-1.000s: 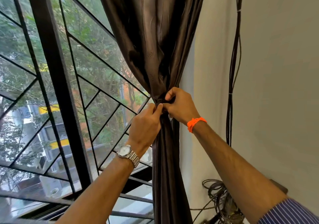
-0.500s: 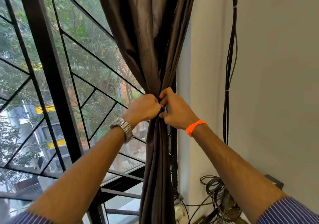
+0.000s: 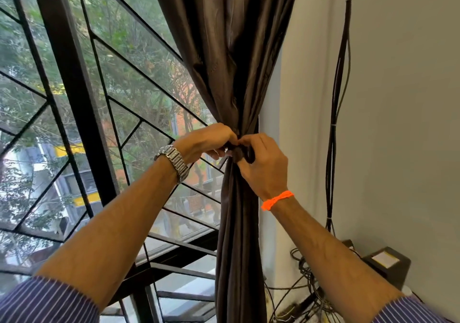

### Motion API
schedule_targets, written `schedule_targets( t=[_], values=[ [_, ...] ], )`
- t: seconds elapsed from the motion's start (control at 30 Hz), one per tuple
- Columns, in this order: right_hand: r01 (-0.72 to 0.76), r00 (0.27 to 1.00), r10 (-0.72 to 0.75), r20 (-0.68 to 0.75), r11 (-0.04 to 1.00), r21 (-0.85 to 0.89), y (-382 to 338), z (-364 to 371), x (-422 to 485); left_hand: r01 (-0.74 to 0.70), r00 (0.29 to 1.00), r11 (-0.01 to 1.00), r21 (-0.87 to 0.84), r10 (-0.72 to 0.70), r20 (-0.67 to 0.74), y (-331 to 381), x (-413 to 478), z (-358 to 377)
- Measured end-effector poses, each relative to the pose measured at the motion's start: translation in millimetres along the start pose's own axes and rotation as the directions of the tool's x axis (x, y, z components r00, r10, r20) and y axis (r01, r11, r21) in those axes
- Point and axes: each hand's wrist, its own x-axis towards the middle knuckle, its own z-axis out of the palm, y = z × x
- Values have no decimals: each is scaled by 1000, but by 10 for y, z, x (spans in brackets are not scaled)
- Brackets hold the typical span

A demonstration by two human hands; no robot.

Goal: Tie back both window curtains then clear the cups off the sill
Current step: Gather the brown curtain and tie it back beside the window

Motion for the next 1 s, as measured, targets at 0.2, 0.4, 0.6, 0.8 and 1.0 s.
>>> schedule_targets(
  t=[0.2, 0.4, 0.6, 0.8, 1.0],
  values=[
    [-40, 997, 50, -66, 989, 141, 42, 12, -107, -131, 989, 983, -131, 139, 53, -275, 59, -81],
    [-266, 963, 262, 63, 883, 387, 158, -24, -159, -204, 974, 932, -299, 163, -155, -489, 62, -17],
    [-377, 925, 347, 151, 803, 462, 389, -60, -203, -259, 939, 926, -275, 175, -295, -591, 38, 9],
    [-444, 896, 404, 187, 787, 429, 363, -21, -175, -312, 890, 942, -126, 243, -386, -648, 97, 53],
    [-475, 872, 431, 234, 861, 184, 270, 84, -85, -333, 734, 879, 342, 469, -490, -679, 142, 93]
  ],
)
